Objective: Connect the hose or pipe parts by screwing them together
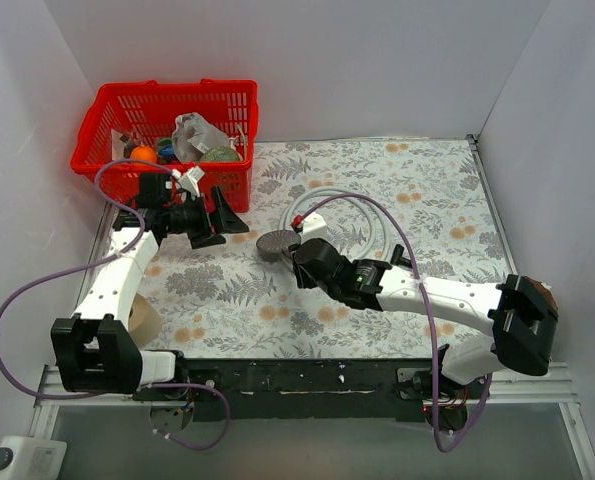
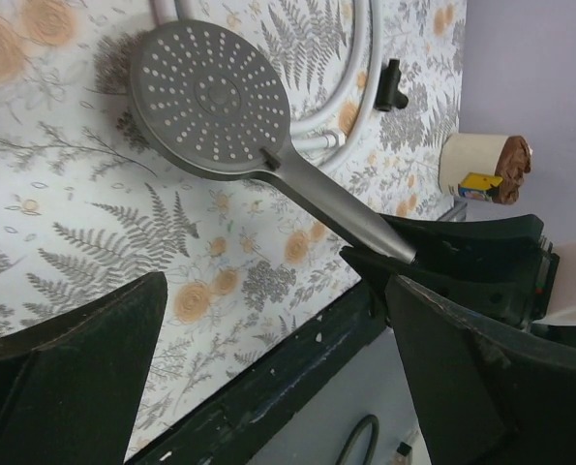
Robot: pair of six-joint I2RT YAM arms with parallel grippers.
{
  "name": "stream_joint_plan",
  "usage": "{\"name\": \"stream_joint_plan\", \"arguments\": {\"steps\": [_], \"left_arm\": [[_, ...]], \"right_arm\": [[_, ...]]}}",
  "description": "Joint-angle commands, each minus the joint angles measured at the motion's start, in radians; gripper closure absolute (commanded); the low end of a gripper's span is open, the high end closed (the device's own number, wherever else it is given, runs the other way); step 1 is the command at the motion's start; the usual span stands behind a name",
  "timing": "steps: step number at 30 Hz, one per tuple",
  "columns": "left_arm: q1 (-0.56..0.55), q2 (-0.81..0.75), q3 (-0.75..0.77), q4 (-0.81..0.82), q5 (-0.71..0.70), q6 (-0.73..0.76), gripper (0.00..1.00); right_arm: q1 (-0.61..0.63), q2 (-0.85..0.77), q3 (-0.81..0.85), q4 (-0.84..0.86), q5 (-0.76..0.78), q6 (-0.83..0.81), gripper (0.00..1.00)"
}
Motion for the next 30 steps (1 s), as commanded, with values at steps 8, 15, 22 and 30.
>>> {"name": "stream_joint_plan", "arguments": {"steps": [8, 15, 22, 30], "left_arm": [[-0.135, 0.067, -0.023, 0.142, 0.004, -0.263, 0.02], [-0.15, 0.046, -0.103, 0.157, 0.018, -0.276, 0.02], [-0.153, -0.094, -0.242, 0.185, -0.027, -0.318, 0.02], [-0.153, -0.105, -0.284, 0.226, -0.091, -0.381, 0.02]], "right_arm": [[0.096, -0.09, 0.028, 0.133, 0.158, 0.059, 0.99], [0.105, -0.081, 0.067, 0.127, 0.207, 0.041, 0.99], [0.105, -0.047, 0.107, 0.038, 0.287, 0.125, 0.99], [0.165, -0.04, 0.113, 0.15, 0.307, 0.113, 0.99]]}}
